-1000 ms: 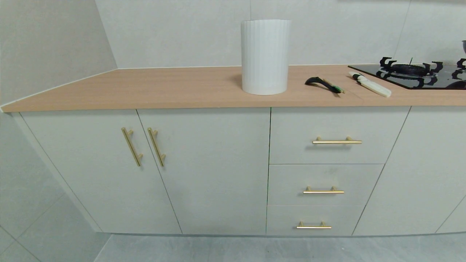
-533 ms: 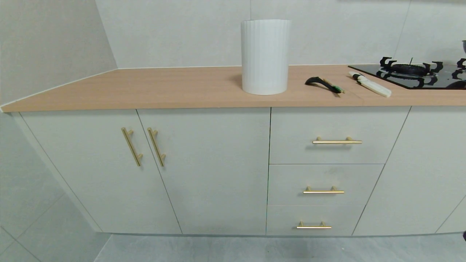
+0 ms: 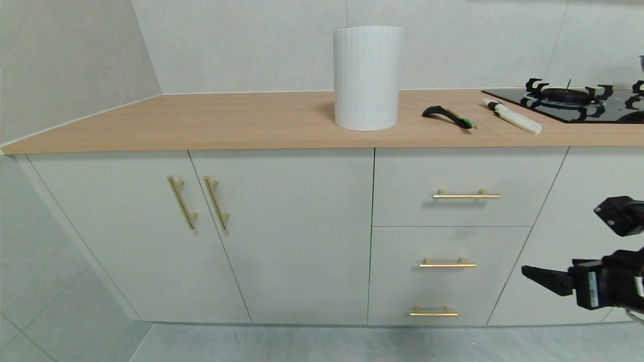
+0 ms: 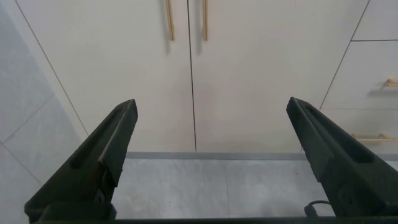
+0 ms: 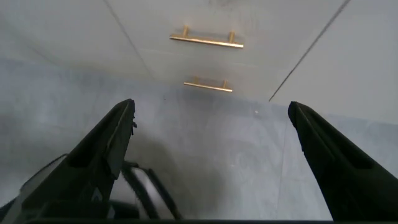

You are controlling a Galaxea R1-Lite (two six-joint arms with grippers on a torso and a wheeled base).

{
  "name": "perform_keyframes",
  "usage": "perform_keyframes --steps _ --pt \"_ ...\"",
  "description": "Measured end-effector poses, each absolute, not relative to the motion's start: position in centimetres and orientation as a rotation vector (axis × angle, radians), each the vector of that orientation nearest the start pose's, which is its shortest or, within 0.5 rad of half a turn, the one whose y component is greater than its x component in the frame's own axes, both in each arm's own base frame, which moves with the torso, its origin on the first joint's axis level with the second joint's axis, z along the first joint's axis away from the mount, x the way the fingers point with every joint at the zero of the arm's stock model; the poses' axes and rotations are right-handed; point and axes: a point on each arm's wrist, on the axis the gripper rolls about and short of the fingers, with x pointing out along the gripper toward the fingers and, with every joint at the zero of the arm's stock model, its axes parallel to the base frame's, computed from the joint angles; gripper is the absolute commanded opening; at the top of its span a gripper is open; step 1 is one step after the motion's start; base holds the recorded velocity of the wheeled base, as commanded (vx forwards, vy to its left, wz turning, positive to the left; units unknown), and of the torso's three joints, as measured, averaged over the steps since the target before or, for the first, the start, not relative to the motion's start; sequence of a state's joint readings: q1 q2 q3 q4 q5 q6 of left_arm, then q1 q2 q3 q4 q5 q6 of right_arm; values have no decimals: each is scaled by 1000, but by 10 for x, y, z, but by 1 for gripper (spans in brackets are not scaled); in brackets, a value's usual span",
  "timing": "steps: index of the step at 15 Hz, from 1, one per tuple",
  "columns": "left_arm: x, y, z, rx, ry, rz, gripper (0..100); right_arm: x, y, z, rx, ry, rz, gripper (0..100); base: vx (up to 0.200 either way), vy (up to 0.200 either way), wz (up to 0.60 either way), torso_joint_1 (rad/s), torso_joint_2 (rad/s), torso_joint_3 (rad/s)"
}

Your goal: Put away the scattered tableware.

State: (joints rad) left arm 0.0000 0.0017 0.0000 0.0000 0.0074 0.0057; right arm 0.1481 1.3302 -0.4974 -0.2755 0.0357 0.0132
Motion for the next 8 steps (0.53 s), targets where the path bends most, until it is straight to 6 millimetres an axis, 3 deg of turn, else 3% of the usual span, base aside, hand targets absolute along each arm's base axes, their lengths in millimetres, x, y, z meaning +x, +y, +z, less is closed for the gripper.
perform_keyframes --steps 8 --pt "-23 0 76 6 2 7 100 293 37 77 -29 760 122 100 0 0 0 0 0 0"
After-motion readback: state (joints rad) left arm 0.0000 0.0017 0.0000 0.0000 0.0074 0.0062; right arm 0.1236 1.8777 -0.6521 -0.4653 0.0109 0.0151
